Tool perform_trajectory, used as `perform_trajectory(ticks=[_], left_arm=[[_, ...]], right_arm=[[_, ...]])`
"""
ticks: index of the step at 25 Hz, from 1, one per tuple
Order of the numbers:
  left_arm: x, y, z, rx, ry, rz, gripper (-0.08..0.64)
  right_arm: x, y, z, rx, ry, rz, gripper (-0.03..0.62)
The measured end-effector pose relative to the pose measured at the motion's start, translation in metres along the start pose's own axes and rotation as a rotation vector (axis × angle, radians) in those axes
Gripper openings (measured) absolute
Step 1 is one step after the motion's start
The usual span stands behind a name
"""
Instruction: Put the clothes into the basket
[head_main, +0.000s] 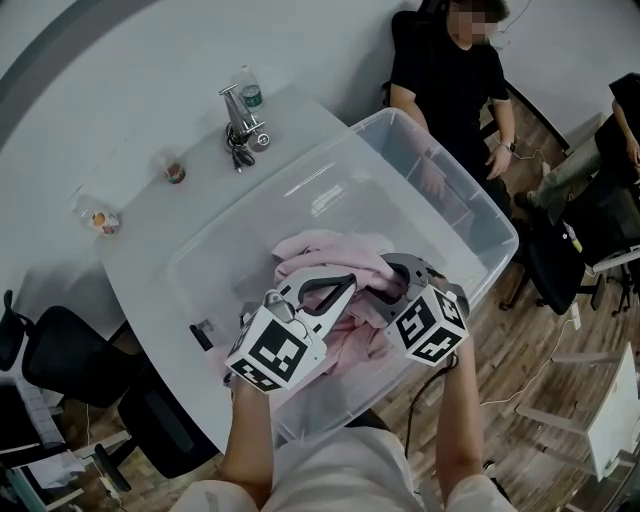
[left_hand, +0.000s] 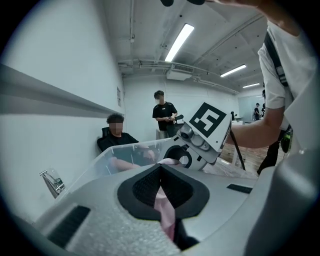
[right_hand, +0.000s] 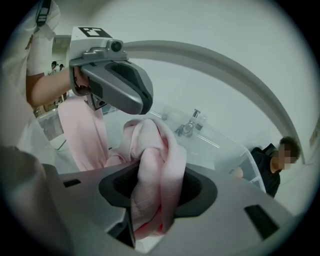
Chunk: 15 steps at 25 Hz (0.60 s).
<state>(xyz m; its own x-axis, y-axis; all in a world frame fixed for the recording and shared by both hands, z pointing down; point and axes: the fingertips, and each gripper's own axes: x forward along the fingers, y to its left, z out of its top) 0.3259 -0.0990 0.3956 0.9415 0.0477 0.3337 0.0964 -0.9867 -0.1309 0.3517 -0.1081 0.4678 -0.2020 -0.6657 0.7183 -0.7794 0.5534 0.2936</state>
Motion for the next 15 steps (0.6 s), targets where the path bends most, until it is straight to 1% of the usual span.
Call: perform_trajectory(ticks=[2,4,8,11,15], left_arm=[[0.002,-0.002,-0.008,-0.003,0.033,-0.004,0.005],[0.003,-0.003,-0.012,-0.003,0.047,-0.010,0.005],[0.003,-0.003,-0.014,-0.005,0.057,-0.010,0.005],[0.000,-0.003,-0.011,-0.002,0.049,-0.003,0.005],[-0.003,-0.004,-0.007,0.003,0.041,0.004,0.005]], right_arm=[[0.005,0.005,-0.003,-0.019,0.022,0.023,0.190],[0.010,0.011,-0.006,-0.027,0.042,0.051,0.200],[0.014,0.017,-0.007,-0.047,0.050,0.087,0.275],[0.009,0.019,-0.003,-0.073,0.025,0.082,0.302],[-0.002,0.015,0.006,-0.095,-0.009,0.056,0.317]])
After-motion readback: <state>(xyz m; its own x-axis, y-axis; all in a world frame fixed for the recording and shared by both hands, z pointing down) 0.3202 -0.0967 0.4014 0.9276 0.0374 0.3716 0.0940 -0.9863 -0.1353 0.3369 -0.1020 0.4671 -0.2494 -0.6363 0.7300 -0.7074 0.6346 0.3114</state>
